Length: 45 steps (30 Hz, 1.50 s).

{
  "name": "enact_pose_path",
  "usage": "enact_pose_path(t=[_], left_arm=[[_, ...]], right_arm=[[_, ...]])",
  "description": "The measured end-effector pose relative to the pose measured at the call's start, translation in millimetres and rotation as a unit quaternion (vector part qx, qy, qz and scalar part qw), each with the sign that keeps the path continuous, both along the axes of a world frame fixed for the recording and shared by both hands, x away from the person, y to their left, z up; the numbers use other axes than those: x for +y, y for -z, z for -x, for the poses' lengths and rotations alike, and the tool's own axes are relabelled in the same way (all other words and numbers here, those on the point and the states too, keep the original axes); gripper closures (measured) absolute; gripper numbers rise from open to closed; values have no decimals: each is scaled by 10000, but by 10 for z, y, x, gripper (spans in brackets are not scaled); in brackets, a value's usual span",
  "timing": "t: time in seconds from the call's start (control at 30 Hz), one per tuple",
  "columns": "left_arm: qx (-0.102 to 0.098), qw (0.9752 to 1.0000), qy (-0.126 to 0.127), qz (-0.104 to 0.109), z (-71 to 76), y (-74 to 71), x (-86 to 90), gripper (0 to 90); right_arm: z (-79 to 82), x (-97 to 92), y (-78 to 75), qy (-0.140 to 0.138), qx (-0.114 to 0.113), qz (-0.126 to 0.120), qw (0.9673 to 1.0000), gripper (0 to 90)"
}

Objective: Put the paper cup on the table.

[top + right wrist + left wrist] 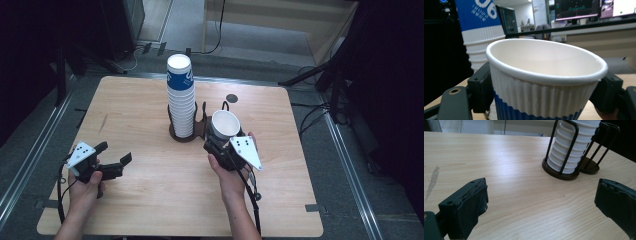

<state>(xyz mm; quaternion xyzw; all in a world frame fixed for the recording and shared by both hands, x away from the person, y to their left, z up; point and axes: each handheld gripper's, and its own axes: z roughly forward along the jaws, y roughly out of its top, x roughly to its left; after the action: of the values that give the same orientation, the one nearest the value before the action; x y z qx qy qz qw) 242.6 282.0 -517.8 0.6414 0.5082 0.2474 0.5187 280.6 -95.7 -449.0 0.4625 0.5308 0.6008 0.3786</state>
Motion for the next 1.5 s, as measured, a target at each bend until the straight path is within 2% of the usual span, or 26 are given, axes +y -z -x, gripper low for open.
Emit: enact_pose_path(t=[0.03,0.17,0.33,0.37,0.4,0.53,0.57,0.6,0.73,0.97,1.13,1.23,1.5], left_arm=[[47,10000,-61,-31,-5,29,19,0],[133,9997,-158,-108,-13,90,55,0],[137,9994,-289,-166,-12,130,108,0],[121,9994,-307,-143,-11,140,117,0],[91,9994,-315,-84,-7,149,121,0],[-63,9992,-353,-151,8,180,92,0],[-95,9990,-362,-243,8,206,72,0],[-95,9990,-362,-243,8,206,72,0],[-98,9982,-389,-445,5,270,50,0],[-230,9969,-448,-604,10,316,19,0],[-287,9967,-434,-621,24,323,6,0],[-290,9972,-462,-503,31,325,23,0],[-316,9972,-454,-493,39,326,31,0]], right_arm=[[-10,-24,-13,58,-74,46,9999,201],[-36,-46,-32,155,-128,180,9996,201],[-81,-97,-39,265,-191,297,9990,204],[-98,-133,-41,325,-310,377,9983,207],[-98,-133,-41,325,-310,377,9983,207],[-140,-201,-47,383,-441,490,9971,210],[-165,-233,-50,380,-448,448,9973,210],[-165,-233,-50,380,-448,448,9973,210],[-216,-292,-55,420,-511,520,9965,210],[-327,-401,-77,510,-589,616,9951,211],[-388,-477,-106,605,-593,687,9940,211],[-445,-546,-128,640,-594,612,9943,211],[-631,-679,-134,779,-483,603,9940,211]])
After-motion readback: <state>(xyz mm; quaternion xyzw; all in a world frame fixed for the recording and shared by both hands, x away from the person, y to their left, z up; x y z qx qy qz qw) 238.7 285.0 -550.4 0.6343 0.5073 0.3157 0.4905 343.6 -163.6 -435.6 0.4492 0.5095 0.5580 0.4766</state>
